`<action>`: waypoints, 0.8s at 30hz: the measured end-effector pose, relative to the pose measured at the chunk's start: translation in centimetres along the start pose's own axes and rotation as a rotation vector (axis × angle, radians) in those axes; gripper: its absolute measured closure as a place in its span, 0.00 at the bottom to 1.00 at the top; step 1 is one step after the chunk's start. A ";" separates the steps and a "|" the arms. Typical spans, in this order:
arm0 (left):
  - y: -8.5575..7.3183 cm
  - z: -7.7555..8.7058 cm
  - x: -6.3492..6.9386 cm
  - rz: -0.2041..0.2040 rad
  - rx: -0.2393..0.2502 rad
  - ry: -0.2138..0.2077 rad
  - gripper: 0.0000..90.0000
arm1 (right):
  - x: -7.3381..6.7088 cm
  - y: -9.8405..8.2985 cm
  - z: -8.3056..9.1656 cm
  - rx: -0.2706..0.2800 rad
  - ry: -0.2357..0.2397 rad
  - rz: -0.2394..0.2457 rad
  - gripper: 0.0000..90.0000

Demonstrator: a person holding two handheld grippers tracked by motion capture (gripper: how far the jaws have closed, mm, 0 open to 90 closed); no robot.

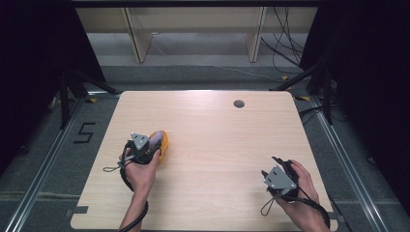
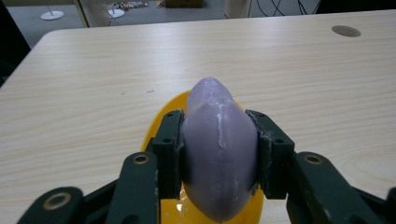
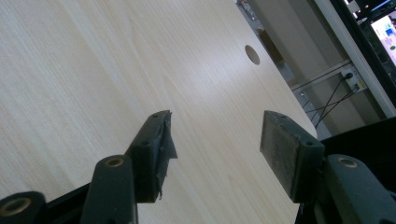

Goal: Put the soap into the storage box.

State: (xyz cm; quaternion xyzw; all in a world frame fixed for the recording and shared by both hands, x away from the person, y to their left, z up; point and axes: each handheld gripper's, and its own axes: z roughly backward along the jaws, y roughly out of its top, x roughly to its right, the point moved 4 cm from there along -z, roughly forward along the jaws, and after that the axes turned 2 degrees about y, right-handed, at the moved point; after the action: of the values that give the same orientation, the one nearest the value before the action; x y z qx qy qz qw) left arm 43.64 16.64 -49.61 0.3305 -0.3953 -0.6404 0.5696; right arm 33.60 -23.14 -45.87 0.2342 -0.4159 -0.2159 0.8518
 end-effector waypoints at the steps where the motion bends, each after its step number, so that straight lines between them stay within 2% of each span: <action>1: -0.1 -0.2 0.1 -0.001 -0.003 -0.003 0.65 | 0.0 0.0 0.0 0.000 0.002 0.000 0.49; 2: -0.1 -0.3 0.1 -0.001 -0.008 -0.005 0.65 | 0.1 0.1 0.0 0.005 -0.001 0.018 0.49; 7: -0.2 -0.7 0.2 0.012 -0.008 -0.008 0.65 | 0.0 0.0 0.0 0.003 0.005 0.017 0.49; 8: -0.2 -0.7 0.2 0.001 -0.013 -0.011 0.65 | 0.0 0.0 0.0 0.002 0.008 0.017 0.49; 13: -0.6 -0.9 0.2 0.005 -0.062 -0.030 0.64 | -0.1 0.0 -0.1 -0.004 0.016 0.022 0.49; 16: -0.6 -0.8 0.2 0.004 -0.073 -0.028 0.63 | -0.2 0.0 0.0 -0.009 0.017 0.004 0.49; 19: -0.5 -0.6 0.1 0.003 -0.089 -0.035 0.57 | -0.2 0.0 0.0 -0.009 0.015 0.006 0.48; 21: -0.4 -0.1 0.1 0.016 -0.085 -0.036 0.52 | -0.2 0.0 0.0 -0.010 0.016 0.006 0.48; 24: 0.1 1.3 0.0 0.027 -0.048 -0.028 0.46 | -0.1 -0.1 -0.1 -0.006 0.021 0.020 0.48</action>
State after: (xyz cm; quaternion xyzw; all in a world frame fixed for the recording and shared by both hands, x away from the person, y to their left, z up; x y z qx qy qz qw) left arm 42.58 16.81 -48.90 0.3025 -0.3922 -0.6466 0.5801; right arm 33.55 -23.09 -46.03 0.2296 -0.4088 -0.2063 0.8589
